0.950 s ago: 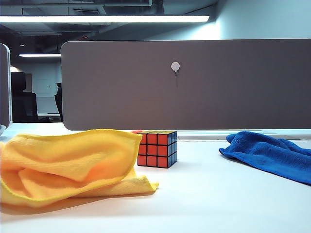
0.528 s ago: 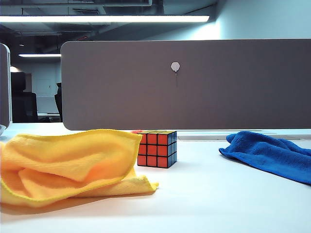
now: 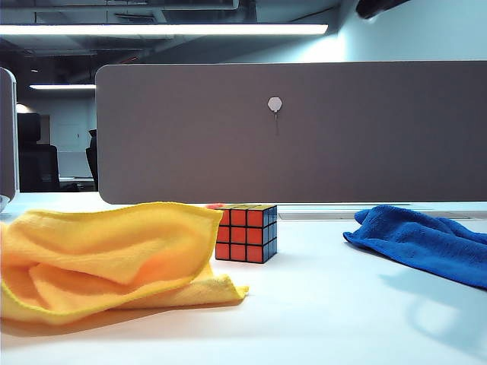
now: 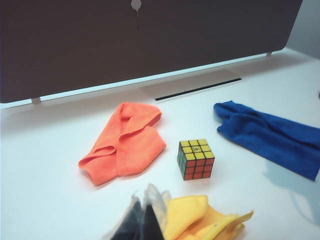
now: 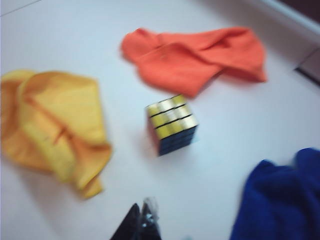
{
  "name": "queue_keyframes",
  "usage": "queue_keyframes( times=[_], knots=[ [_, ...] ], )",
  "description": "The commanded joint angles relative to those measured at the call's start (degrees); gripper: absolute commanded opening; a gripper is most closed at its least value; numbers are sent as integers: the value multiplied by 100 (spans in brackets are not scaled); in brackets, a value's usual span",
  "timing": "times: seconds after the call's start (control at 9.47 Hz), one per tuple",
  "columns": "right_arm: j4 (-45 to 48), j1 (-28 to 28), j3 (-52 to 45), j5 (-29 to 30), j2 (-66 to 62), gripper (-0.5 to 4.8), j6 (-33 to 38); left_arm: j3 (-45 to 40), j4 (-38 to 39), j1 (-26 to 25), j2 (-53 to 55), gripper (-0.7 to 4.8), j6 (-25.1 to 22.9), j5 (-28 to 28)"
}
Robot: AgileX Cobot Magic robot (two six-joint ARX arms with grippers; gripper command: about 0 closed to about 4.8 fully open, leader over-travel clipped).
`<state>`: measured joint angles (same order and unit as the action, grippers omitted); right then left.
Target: Pick up a rag that is the same color as the top surface of the Rubik's Cube and cover the cube with it.
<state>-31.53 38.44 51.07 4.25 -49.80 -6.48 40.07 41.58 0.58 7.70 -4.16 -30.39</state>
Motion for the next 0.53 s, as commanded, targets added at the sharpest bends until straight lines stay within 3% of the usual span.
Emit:
queue_keyframes(
  times=[0.11,0.53],
  knots=[
    [741,-118,39,-544,-435,-5,0,20,39,4,243,-5,-468,229],
    [881,-295,37,-560,-527,-5,7,15,9,9,793,-5,-807,214]
  ],
)
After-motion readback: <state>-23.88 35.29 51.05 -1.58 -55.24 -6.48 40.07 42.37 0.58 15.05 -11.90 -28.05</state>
